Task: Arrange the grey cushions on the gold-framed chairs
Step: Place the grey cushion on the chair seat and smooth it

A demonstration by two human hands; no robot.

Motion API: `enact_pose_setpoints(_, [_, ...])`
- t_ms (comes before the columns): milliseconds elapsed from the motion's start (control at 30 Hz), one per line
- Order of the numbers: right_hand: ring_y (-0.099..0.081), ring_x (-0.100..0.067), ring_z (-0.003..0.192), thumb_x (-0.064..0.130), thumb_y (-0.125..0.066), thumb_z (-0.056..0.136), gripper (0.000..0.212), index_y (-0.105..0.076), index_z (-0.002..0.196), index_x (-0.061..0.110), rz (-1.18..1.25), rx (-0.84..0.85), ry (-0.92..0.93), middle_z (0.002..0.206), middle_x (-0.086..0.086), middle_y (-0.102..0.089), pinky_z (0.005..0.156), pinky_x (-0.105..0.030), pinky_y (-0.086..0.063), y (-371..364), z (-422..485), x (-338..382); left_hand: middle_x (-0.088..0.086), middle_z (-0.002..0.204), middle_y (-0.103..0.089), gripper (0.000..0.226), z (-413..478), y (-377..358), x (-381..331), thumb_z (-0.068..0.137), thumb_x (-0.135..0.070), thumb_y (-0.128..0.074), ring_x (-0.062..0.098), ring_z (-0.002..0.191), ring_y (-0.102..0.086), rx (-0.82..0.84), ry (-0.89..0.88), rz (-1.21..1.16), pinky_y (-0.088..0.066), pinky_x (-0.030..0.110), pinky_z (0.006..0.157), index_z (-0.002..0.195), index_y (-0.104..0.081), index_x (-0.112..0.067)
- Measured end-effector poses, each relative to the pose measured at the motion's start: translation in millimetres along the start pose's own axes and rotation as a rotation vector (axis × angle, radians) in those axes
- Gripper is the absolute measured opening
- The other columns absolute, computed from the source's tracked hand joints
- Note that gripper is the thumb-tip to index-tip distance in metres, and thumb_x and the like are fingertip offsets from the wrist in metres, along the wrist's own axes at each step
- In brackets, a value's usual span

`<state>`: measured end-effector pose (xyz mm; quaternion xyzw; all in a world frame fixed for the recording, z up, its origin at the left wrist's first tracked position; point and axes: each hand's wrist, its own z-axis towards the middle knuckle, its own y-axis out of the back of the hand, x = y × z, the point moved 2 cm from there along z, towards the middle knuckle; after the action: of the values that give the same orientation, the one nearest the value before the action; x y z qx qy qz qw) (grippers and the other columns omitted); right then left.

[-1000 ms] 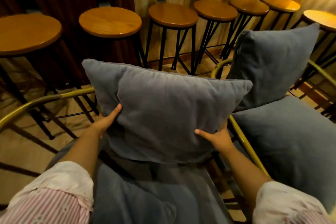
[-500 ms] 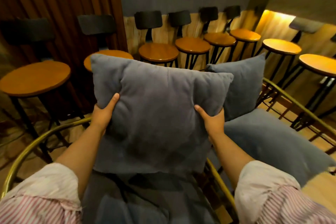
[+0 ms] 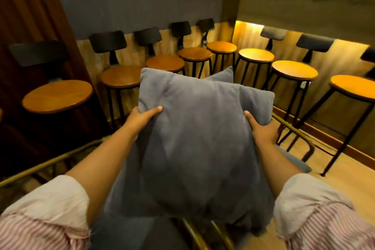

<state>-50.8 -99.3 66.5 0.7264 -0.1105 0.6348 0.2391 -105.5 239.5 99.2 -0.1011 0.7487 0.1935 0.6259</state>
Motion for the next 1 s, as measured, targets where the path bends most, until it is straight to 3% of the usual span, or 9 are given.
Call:
enact_pose_setpoints(133, [-0.047, -0.04, 0.127, 0.056, -0.075, 0.067, 0.086, -0.044, 0.134, 0.012, -0.067, -0.032, -0.062, 0.14, -0.016, -0.051, 0.104, -0.052, -0.039, 41, 97, -17, -0.002, 0.13, -0.057, 0.074, 37, -108, 6, 0.072, -0.039, -0.077, 0.021, 0.119, -0.055, 0.027, 0.028, 0.02, -0.043, 0.03, 0.092, 0.136, -0.049, -0.013])
enact_pose_setpoints(233, [-0.047, -0.042, 0.126, 0.062, -0.072, 0.065, 0.09, -0.042, 0.135, 0.014, -0.134, -0.048, -0.088, 0.14, -0.015, -0.05, 0.103, -0.057, -0.041, 58, 167, -35, 0.009, 0.138, -0.056, 0.087, 67, -183, 22, 0.064, -0.049, -0.077, 0.03, 0.123, -0.054, 0.017, 0.095, 0.041, -0.045, 0.04, 0.103, 0.137, -0.049, -0.012])
enact_pose_setpoints(300, [-0.047, -0.043, 0.126, 0.064, -0.07, 0.066, 0.092, -0.039, 0.137, 0.015, -0.176, -0.039, -0.104, 0.14, -0.016, -0.049, 0.102, -0.059, -0.041, 61, 208, -48, 0.013, 0.141, -0.052, 0.084, 87, -220, 34, 0.07, -0.047, -0.075, 0.035, 0.126, -0.051, -0.002, 0.139, 0.074, -0.043, 0.044, 0.106, 0.139, -0.045, -0.008])
enact_pose_setpoints(367, [-0.041, -0.046, 0.13, 0.063, -0.065, 0.073, 0.093, -0.027, 0.144, 0.016, -0.254, -0.004, -0.135, 0.147, -0.018, -0.041, 0.105, -0.059, -0.037, 61, 245, -61, 0.016, 0.148, -0.042, 0.089, 103, -254, 43, 0.075, -0.047, -0.07, 0.036, 0.132, -0.044, 0.011, 0.183, 0.124, -0.038, 0.045, 0.11, 0.145, -0.033, -0.006])
enact_pose_setpoints(433, [-0.033, -0.047, 0.135, 0.06, -0.058, 0.08, 0.094, -0.01, 0.15, 0.019, -0.382, 0.061, -0.147, 0.152, -0.021, -0.031, 0.11, -0.057, -0.032, 57, 268, -76, 0.016, 0.157, -0.023, 0.098, 109, -279, 56, 0.08, -0.049, -0.064, 0.037, 0.14, -0.031, 0.068, 0.231, 0.207, -0.028, 0.045, 0.116, 0.151, -0.008, -0.013])
enact_pose_setpoints(533, [-0.009, -0.044, 0.145, 0.065, -0.041, 0.086, 0.089, 0.008, 0.151, 0.028, -0.672, 0.301, -0.126, 0.159, -0.024, -0.004, 0.118, -0.053, -0.014, 41, 270, -114, 0.019, 0.16, 0.013, 0.105, 100, -318, 93, 0.077, -0.068, -0.053, 0.044, 0.146, -0.002, 0.182, 0.263, 0.644, -0.009, 0.052, 0.119, 0.148, 0.017, -0.035])
enact_pose_setpoints(633, [0.006, -0.04, 0.147, 0.072, -0.029, 0.085, 0.084, 0.013, 0.148, 0.036, -0.805, 0.356, -0.113, 0.159, -0.02, 0.015, 0.116, -0.059, -0.001, 30, 253, -145, 0.017, 0.156, 0.027, 0.102, 88, -337, 118, 0.073, -0.078, -0.044, 0.047, 0.144, 0.015, 0.162, 0.241, 0.828, 0.001, 0.063, 0.113, 0.144, 0.022, -0.045])
enact_pose_setpoints(833, [0.007, -0.04, 0.147, 0.072, -0.024, 0.085, 0.083, 0.016, 0.147, 0.036, -0.892, 0.267, -0.08, 0.159, -0.018, 0.015, 0.114, -0.063, -0.003, 23, 250, -150, 0.014, 0.155, 0.032, 0.097, 88, -331, 120, 0.076, -0.077, -0.038, 0.044, 0.144, 0.019, 0.205, 0.217, 0.906, 0.002, 0.063, 0.114, 0.143, 0.024, -0.044])
enact_pose_setpoints(1000, [0.007, -0.039, 0.147, 0.058, -0.024, 0.093, 0.073, 0.009, 0.15, 0.027, -0.921, 0.188, 0.073, 0.16, -0.017, 0.01, 0.114, -0.062, 0.0, 17, 210, -139, 0.009, 0.156, 0.031, 0.085, 58, -314, 123, 0.086, -0.067, -0.035, 0.038, 0.145, 0.02, 0.294, 0.103, 0.949, 0.005, 0.057, 0.118, 0.147, 0.017, -0.04])
